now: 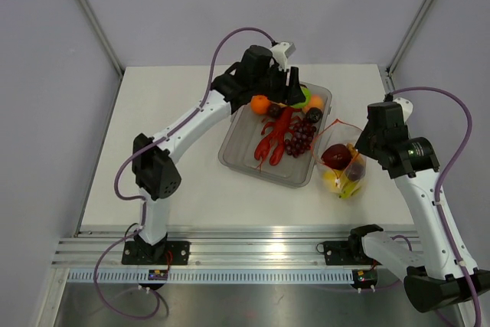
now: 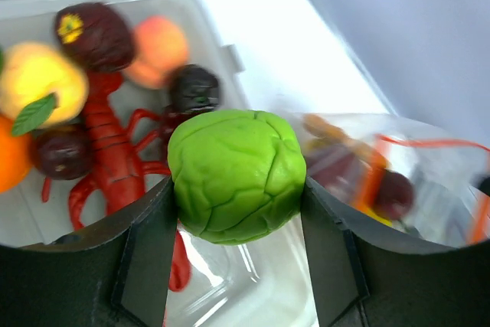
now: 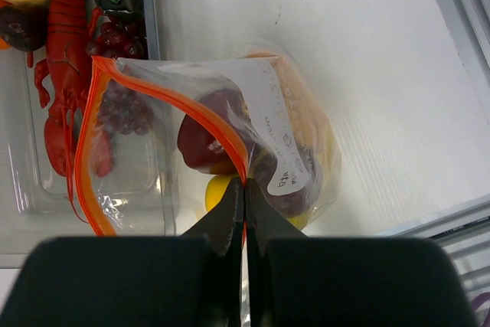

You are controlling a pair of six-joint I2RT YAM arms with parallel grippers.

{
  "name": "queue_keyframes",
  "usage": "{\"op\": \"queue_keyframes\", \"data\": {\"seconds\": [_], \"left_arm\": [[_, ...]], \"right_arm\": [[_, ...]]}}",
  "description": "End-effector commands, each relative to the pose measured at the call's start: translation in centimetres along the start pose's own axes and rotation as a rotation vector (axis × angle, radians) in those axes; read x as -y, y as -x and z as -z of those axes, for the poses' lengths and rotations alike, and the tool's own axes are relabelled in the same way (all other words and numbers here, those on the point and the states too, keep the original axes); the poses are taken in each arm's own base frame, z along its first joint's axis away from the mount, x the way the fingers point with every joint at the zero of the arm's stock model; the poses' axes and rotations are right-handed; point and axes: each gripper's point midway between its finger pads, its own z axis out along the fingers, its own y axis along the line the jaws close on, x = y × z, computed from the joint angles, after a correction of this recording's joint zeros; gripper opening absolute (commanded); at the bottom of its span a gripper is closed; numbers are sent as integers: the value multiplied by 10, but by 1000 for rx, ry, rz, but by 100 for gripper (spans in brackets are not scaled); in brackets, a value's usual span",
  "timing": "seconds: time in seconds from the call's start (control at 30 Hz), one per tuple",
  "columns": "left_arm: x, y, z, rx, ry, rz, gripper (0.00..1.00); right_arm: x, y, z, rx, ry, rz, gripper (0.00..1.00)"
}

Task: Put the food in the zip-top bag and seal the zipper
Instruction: Pick up the fake fruit from the bin, then place the fake fruit in the zipper food storage bag.

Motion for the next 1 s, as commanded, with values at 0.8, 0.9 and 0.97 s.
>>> {"op": "queue_keyframes", "data": {"seconds": [0.8,0.9,0.97], "left_arm": [[183,-74,-2,-159,-452,-50,39],[180,-79,-4,-195,-434,-45,81],[180,-73,5,-181,-427,-69,85]], "right_arm": [[5,4,24,59,46,-41,0],[7,3,25,60,40,-43,0],[8,2,25,60,37,-42,0]]}}
